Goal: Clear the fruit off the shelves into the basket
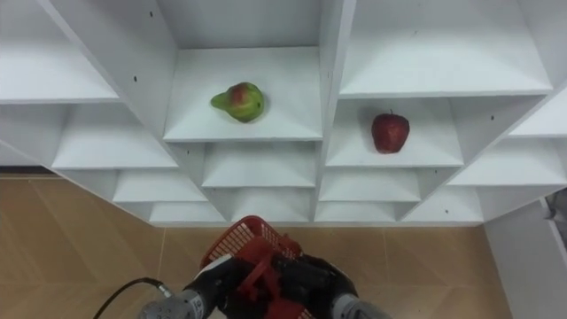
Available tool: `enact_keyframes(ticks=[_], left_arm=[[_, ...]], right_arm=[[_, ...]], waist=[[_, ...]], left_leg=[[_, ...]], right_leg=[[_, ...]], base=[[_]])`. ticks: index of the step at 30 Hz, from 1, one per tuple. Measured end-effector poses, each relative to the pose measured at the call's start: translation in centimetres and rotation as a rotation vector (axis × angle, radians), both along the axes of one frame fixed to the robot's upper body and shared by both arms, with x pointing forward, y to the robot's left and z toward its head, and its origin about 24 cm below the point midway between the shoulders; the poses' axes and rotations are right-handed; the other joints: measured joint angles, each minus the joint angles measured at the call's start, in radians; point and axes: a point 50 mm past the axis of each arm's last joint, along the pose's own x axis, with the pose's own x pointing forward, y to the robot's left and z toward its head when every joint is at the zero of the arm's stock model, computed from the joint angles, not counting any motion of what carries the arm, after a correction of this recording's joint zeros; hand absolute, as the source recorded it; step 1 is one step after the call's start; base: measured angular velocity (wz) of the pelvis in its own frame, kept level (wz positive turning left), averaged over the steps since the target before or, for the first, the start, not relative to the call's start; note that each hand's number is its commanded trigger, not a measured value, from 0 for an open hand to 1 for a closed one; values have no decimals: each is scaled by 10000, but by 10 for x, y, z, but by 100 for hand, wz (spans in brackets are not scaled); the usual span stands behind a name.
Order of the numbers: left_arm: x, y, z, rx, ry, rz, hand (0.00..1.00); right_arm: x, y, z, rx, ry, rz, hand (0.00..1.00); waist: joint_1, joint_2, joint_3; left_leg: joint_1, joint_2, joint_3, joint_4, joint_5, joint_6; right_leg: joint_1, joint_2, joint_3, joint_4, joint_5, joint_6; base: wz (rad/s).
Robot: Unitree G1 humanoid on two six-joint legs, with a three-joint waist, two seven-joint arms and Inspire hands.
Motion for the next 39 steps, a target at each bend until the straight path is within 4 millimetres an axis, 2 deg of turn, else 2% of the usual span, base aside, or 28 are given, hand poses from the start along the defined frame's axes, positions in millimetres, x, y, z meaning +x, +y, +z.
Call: enact_keyframes(ticks=[14, 24, 29, 36, 38, 39], left_arm=[[0, 1, 0, 119, -106, 269, 100], [1, 2, 0, 257, -228, 517, 100], [-1, 2, -2, 408, -204, 759, 100], [-5, 5, -6, 612, -30, 1104, 100], [-4, 5, -6, 492, 9, 1268, 100], [-4, 5, -6, 470, 14, 1301, 100]], right_arm=[[-10, -1, -5, 179, 420, 140, 100], [-20, -2, -9, 451, 766, 192, 100], [-20, -1, -9, 633, 792, 26, 100], [-21, -3, -9, 811, 825, -377, 100], [-20, -4, -9, 828, 818, -448, 99], [-20, -4, -8, 825, 815, -451, 95]], waist=[[-3, -113, -71], [-5, -57, -107], [-3, 20, -156], [-29, 38, -156], [-32, 39, -155], [-33, 39, -155]], left_leg=[[40, -31, 25, 16, 20, 29], [40, -26, 33, 17, 22, 30], [59, -27, 33, 6, 22, 30], [112, -22, 24, -10, 21, 29], [115, -20, 24, -20, 21, 29], [115, -20, 24, -21, 21, 29]], right_leg=[[51, -34, -13, 6, -13, 19], [48, -28, 12, 19, -13, 19], [61, -24, 25, 22, -13, 19], [128, -17, 25, 18, -13, 19], [127, -17, 24, 23, -14, 19], [127, -17, 24, 23, -14, 19]], base=[[0], [0], [0], [0], [0], [0]])
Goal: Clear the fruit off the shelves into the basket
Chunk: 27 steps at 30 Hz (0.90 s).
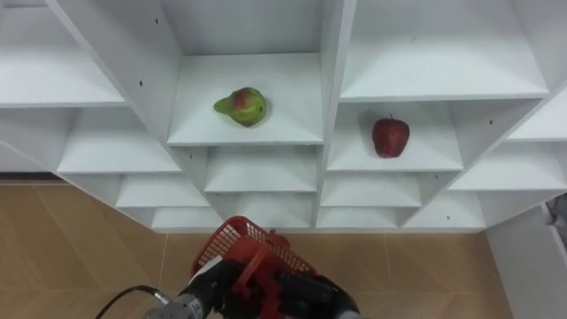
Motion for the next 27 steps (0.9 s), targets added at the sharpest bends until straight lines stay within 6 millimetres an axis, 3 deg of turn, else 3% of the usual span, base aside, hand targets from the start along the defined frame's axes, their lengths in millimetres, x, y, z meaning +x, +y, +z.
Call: enact_keyframes(ticks=[2, 3, 4, 11, 27], left_arm=[[0, 1, 0, -103, 40, 158, 100], [0, 0, 0, -180, 67, 229, 100], [0, 0, 0, -213, 78, 260, 100], [1, -2, 1, -595, 189, 403, 100], [3, -1, 2, -859, 166, 598, 100]], right_arm=[[0, 0, 0, 11, 3, -33, 61], [0, -1, 0, -2, 0, -37, 10], [0, -1, 0, -7, -1, -50, 0], [1, -1, 0, -43, 6, -116, 0], [2, -6, -1, -309, 55, -226, 0]], waist=[[-11, -4, 3], [-22, -9, 6], [-26, -18, 11], [-25, -157, 101], [-74, -178, 121]], left_leg=[[-2, 0, 0, 1, 0, 0], [0, -1, 4, 0, 0, 0], [2, -1, 13, 1, 0, 0], [7, -1, 17, 9, 0, 1], [19, 0, 25, 22, 0, 1]], right_leg=[[0, -2, -4, 1, 0, 0], [0, -4, 6, 1, 0, 0], [-2, -4, 14, 1, 0, 0], [-3, -7, 23, -6, 0, 0], [19, -15, 4, -37, 1, 0]], base=[[0], [0], [0], [0], [0]])
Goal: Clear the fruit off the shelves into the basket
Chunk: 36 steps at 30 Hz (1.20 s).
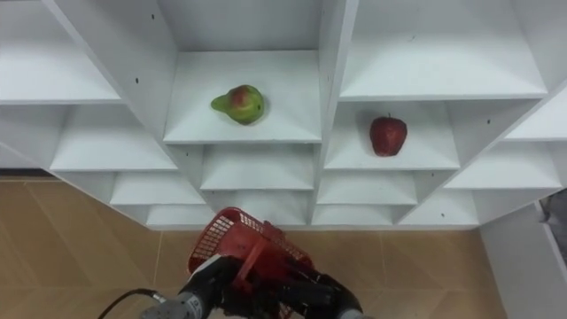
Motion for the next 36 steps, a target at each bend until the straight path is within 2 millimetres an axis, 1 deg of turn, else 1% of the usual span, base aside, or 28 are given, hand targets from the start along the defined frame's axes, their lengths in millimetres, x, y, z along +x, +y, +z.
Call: enact_keyframes(ticks=[4, 7, 10, 27, 32, 36], left_arm=[[1, 0, 1, -17, -95, 6, 100], [2, 0, 2, -44, -159, -5, 100], [5, -2, 3, -72, -240, -47, 100], [8, -2, 4, -66, -314, -83, 100], [7, -2, 4, -69, -303, -81, 100], [7, -1, 4, -31, -302, -88, 100]], right_arm=[[0, 0, 0, -24, -39, 41, 0], [0, 0, 0, -93, -74, 109, 0], [-2, -1, -1, -155, -8, 134, 0], [-5, -4, -2, -204, 110, 123, 0], [-6, -5, -3, -194, 140, 123, 0], [-5, -5, -3, -224, 135, 147, 0]], waist=[[-101, -1, 43], [-188, 11, 55], [-193, 21, 60], [-190, 72, 36], [-186, 133, -2], [-161, 145, -11]], left_leg=[[6, 1, -2, 1, 0, 0], [-8, 1, -6, 0, 0, 0], [-22, 7, -6, -5, -1, -1], [-12, 12, -8, -20, -1, -1], [13, 11, -2, -14, 0, -1], [22, 8, 2, -13, 0, -1]], right_leg=[[11, 1, 2, -2, 0, 0], [6, 5, -21, -15, 0, 0], [4, 17, -26, -54, 0, 0], [10, 16, -57, -3, 7, -3], [12, 13, -48, 36, 12, -12], [13, 12, -43, 41, 12, -12]], base=[[0], [0], [0], [0], [0], [0]])
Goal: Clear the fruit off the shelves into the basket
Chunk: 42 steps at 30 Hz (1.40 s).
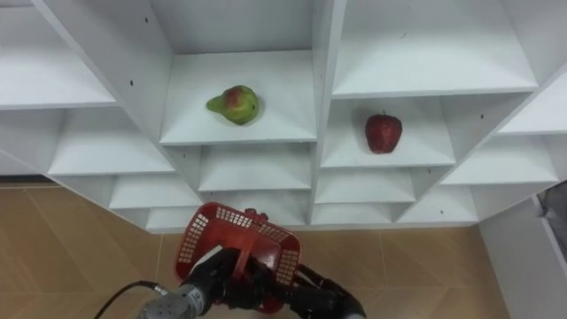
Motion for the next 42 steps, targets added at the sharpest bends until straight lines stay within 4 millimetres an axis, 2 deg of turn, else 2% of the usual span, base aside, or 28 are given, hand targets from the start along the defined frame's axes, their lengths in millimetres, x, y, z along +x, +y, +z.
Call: enact_keyframes(ticks=[4, 10, 15, 23, 24, 26, 28, 32, 37, 42], left_arm=[[-2, 3, -2, 168, 67, -43, 100], [-17, 14, -12, 593, 587, 256, 100], [-29, 30, -19, 1234, 959, 408, 100], [-45, 54, -25, 1818, 1328, 1170, 100], [-46, 55, -26, 1824, 1372, 1269, 100], [-55, 63, -29, 1924, 1667, 1679, 100], [-60, 68, -30, 1949, 1817, 1996, 100], [-75, 77, -34, 2134, 2196, 2504, 100], [-84, 85, -35, 2234, 2362, 2990, 100], [-86, 88, -33, 2100, 2219, 3146, 100]], right_arm=[[-1, -2, 0, -193, 26, 345, 0], [-7, -2, -3, -500, 161, 929, 0], [-13, -5, -5, -699, 293, 1210, 0], [-20, -10, -6, -662, 417, 889, 0], [-19, -9, -6, -654, 394, 884, 0], [-22, -10, -6, -651, 329, 956, 0], [-21, -10, -4, -620, 119, 935, 0], [-11, -11, 3, -594, -563, 891, 0], [-3, -9, 8, -938, -1071, 1472, 0], [21, 7, 31, -857, -2824, 2421, 0]], waist=[[10, 6, -5], [9, 43, -28], [-6, 99, -119], [19, -45, -250], [12, -57, -243], [14, -151, -320], [50, -193, -351], [6, -225, -327], [34, -334, -313], [33, -445, -240]], left_leg=[[44, -1, -1, -12, 0, 0], [254, -6, -2, -120, 3, -7], [300, -2, 29, -125, 6, -11], [890, -3, 76, -383, 7, -12], [978, -3, 75, -442, 10, -17], [1191, 10, 61, -547, 11, -27], [1273, 12, 34, -561, 10, -30], [1537, -3, -13, -705, 10, -31], [1723, -17, -88, -781, 9, -32], [1821, -12, -97, -794, -8, -53]], right_leg=[[44, 1, -5, -14, 0, 1], [196, 9, 6, -43, -1, 1], [228, 10, 25, -46, -5, 4], [850, 35, 0, -349, -10, 30], [932, 41, -4, -391, -9, 31], [1167, 83, -5, -538, -20, 41], [1290, 96, -19, -594, -20, 43], [1592, 115, -36, -789, -5, 67], [1803, 113, -109, -875, -12, 79], [1920, 133, -105, -910, -13, 80]], base=[[0], [-1], [0], [-1], [3], [2], [3], [3], [4], [0]])
